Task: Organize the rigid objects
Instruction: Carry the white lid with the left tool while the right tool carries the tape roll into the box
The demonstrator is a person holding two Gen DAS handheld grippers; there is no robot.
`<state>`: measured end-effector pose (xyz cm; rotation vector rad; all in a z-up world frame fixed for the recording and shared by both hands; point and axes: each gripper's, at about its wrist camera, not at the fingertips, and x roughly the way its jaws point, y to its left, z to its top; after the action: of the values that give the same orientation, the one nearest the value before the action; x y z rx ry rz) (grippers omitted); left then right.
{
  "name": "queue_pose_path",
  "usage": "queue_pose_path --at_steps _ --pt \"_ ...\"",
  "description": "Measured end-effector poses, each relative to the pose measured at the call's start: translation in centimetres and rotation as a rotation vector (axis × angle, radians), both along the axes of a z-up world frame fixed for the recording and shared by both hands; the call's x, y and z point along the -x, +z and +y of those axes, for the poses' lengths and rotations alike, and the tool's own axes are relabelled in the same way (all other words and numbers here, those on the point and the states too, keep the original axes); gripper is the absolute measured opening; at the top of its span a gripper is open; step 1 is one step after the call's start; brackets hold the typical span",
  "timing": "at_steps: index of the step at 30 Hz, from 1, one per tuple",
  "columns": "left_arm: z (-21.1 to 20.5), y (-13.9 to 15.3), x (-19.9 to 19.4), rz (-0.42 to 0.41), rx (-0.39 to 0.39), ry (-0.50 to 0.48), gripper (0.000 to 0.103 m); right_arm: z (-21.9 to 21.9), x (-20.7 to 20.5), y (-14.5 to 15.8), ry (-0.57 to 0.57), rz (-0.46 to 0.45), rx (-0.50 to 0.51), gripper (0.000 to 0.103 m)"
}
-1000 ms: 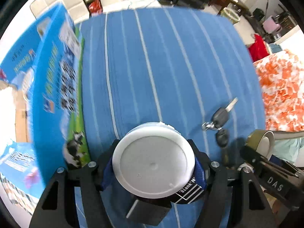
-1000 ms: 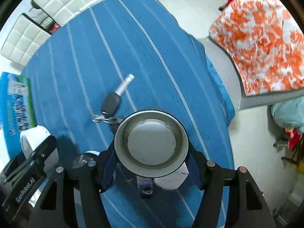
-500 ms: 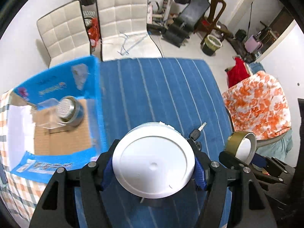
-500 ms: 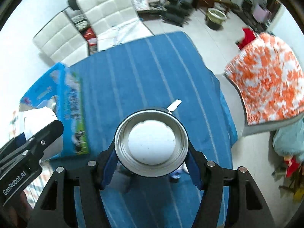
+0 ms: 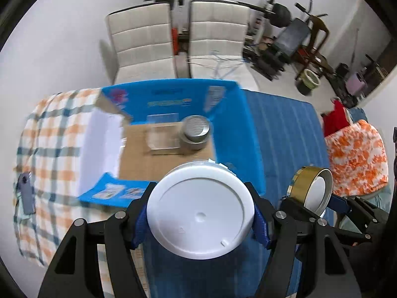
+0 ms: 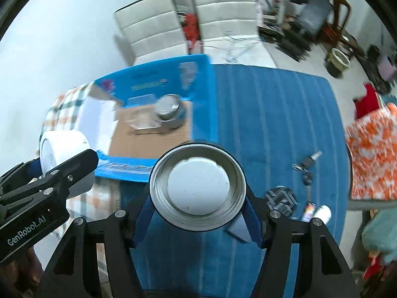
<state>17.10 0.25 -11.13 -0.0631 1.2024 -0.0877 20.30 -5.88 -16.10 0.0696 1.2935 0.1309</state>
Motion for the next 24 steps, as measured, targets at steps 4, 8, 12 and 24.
queue_pose_path --at_steps 4,8,12,24 --pt "3.2 0.6 0.6 0.006 -0.008 0.031 0.065 3.6 0.0 0.0 0.045 0.002 -0.009 0.066" --pt "5.6 0.8 0.6 0.004 -0.008 0.051 0.065 6.0 -0.1 0.5 0.064 -0.003 -0.007 0.066" --pt "7.5 0.5 -0.1 0.003 0.005 0.059 0.065 7.1 -0.6 0.2 0.062 0.008 -0.010 0.066" --pt "11.4 -4.2 -6.6 0.058 -0.007 0.074 0.065 7.4 -6.7 -5.6 -0.046 0.074 0.011 0.066"
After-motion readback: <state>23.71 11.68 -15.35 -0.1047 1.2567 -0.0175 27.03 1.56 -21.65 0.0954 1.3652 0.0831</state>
